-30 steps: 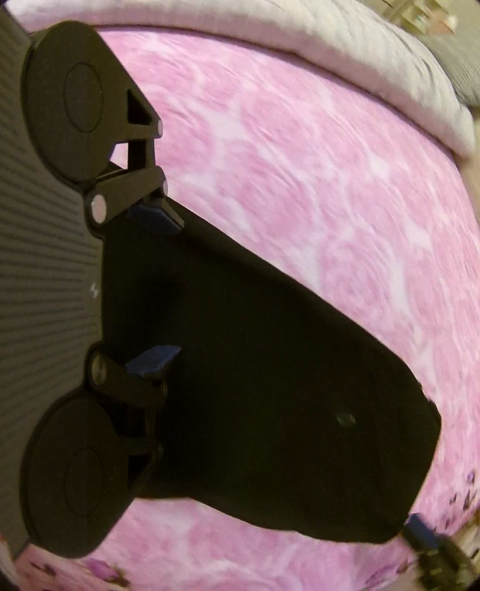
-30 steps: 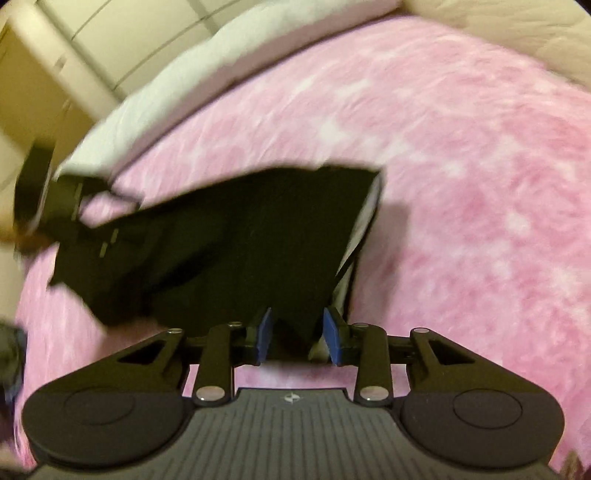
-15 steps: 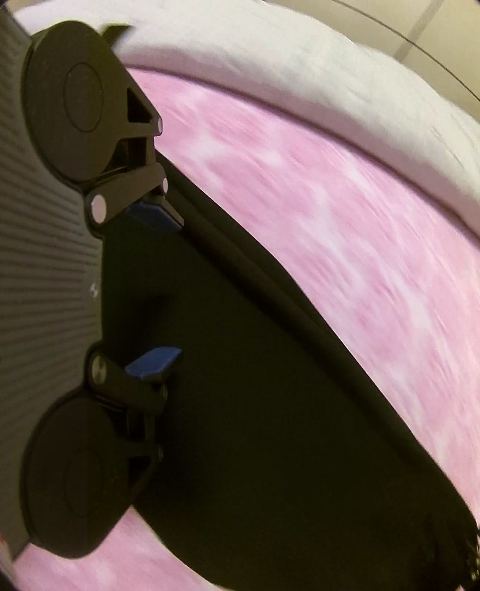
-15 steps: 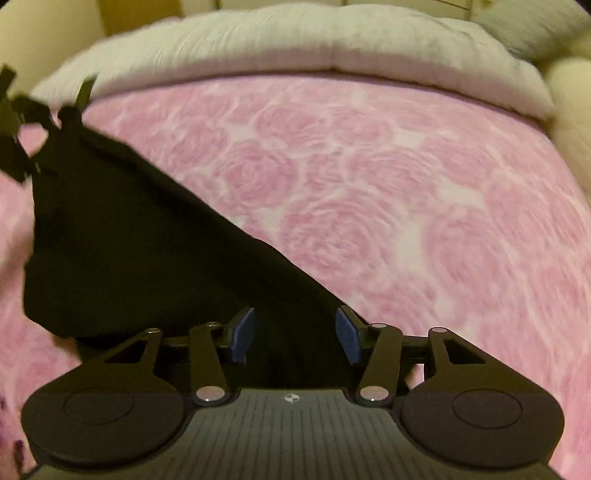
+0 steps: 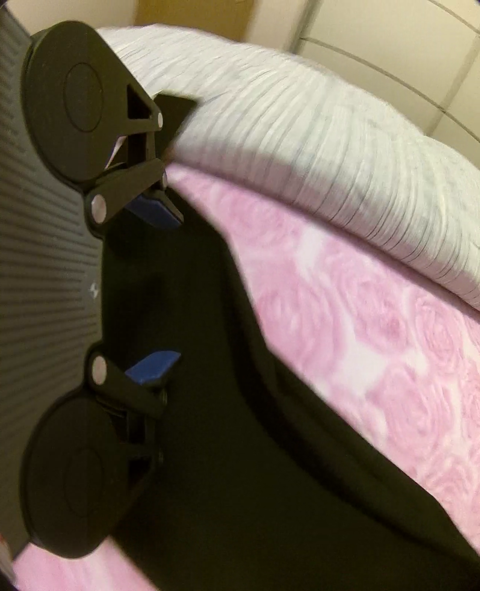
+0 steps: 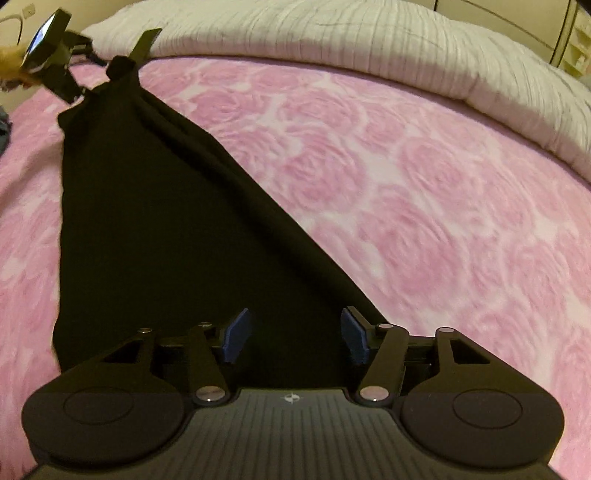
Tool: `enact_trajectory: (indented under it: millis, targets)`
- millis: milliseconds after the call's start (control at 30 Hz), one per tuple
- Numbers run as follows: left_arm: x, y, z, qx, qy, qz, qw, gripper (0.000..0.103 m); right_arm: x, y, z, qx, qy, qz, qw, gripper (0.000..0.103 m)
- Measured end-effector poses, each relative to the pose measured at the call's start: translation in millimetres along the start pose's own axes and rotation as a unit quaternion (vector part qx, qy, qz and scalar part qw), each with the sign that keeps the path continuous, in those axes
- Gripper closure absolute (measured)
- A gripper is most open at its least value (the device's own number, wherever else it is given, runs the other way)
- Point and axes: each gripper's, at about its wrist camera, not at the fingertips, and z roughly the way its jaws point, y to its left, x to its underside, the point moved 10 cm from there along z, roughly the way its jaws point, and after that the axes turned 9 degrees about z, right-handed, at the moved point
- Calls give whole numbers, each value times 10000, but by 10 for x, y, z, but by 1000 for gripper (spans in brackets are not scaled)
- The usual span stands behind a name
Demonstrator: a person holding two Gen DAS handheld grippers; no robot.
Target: Fold clothes
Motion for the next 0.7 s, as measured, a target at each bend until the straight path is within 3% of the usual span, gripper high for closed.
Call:
enact_trajectory:
  millis: [67, 133, 233, 333, 400, 433, 533, 567, 633, 700]
  targets:
    - [53, 92, 152, -84, -37, 369, 9993, 33, -92, 146, 107, 61, -70, -4, 10000, 45]
    - [178, 227, 261, -86, -19, 278, 9996, 33, -180, 304, 206, 149, -139, -59, 9998, 45]
    - [548, 471, 256, 11, -26, -818, 9966, 32, -329, 595, 256, 41, -349, -127, 9993, 45]
    - [1060, 532, 166, 326, 78, -2083, 9775, 32, -431, 957, 349, -267, -387, -24, 9989, 44]
    - [1403, 459, 93, 608, 191, -2935, 9538, 33, -469, 1220, 431, -466, -333, -24, 9984, 44]
    - [1531, 396, 56, 820, 163, -3388, 9371, 35, -482, 1359, 469, -559, -305, -49, 9980, 44]
    - [1751, 122, 26, 1574, 52, -4606, 8736, 35, -526, 1683, 547, -773, -194, -82, 9968, 41]
    - [1768, 19, 77, 1741, 119, -4844, 8572, 36, -541, 1770, 572, -818, -151, -77, 9965, 40]
    - [1792, -70, 122, 1908, -12, -5402, 8196, 38, -570, 1902, 615, -853, -63, -50, 9963, 40]
    - [1812, -112, 163, 2023, -240, -5975, 7756, 40, -599, 1984, 630, -854, 14, -16, 9963, 40]
